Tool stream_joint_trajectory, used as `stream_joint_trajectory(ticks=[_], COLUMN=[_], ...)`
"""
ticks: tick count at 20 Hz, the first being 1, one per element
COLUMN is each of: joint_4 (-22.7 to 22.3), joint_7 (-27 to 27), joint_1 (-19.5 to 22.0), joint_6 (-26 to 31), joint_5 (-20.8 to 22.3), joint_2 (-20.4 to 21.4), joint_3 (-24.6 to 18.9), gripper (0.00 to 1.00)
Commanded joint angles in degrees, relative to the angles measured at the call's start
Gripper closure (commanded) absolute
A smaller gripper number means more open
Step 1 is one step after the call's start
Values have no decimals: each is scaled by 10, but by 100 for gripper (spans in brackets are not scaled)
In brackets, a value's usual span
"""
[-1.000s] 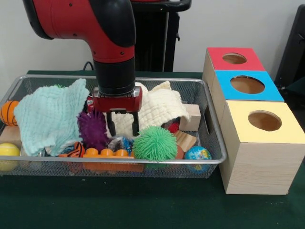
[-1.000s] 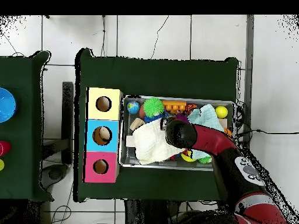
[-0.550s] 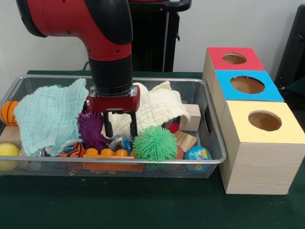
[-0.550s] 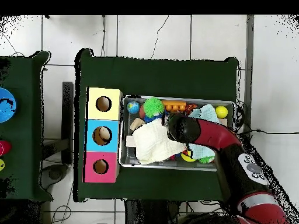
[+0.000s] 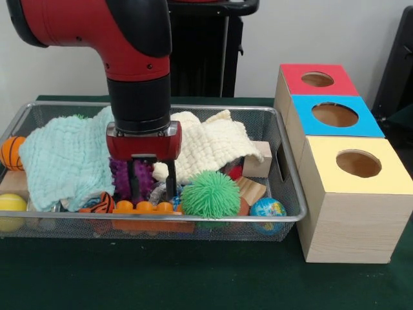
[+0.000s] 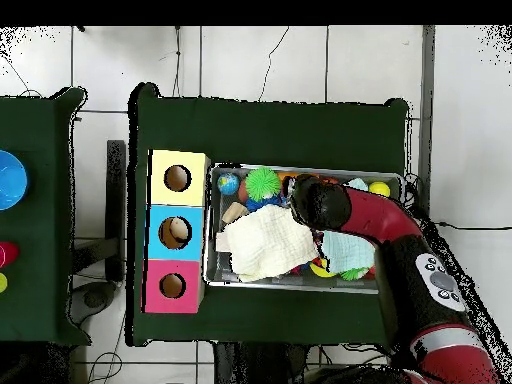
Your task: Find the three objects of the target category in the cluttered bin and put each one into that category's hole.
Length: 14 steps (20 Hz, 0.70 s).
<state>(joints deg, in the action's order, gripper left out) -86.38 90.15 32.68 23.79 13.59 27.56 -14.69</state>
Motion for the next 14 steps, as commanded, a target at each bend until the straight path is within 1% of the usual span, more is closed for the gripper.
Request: stream_joint_trajectory(ticks=[1, 6, 11, 14], joint_4=[36, -41, -87, -106], joint_7=[-4, 60, 99, 115], joint_1=[-5, -19, -26, -32], joint_6=[50, -13, -59, -79], joint_5=[3, 3, 2, -2], joint_2=[-15, 18, 26, 30], joint_3=[-42, -20, -8, -1], gripper=[0, 0, 0, 0])
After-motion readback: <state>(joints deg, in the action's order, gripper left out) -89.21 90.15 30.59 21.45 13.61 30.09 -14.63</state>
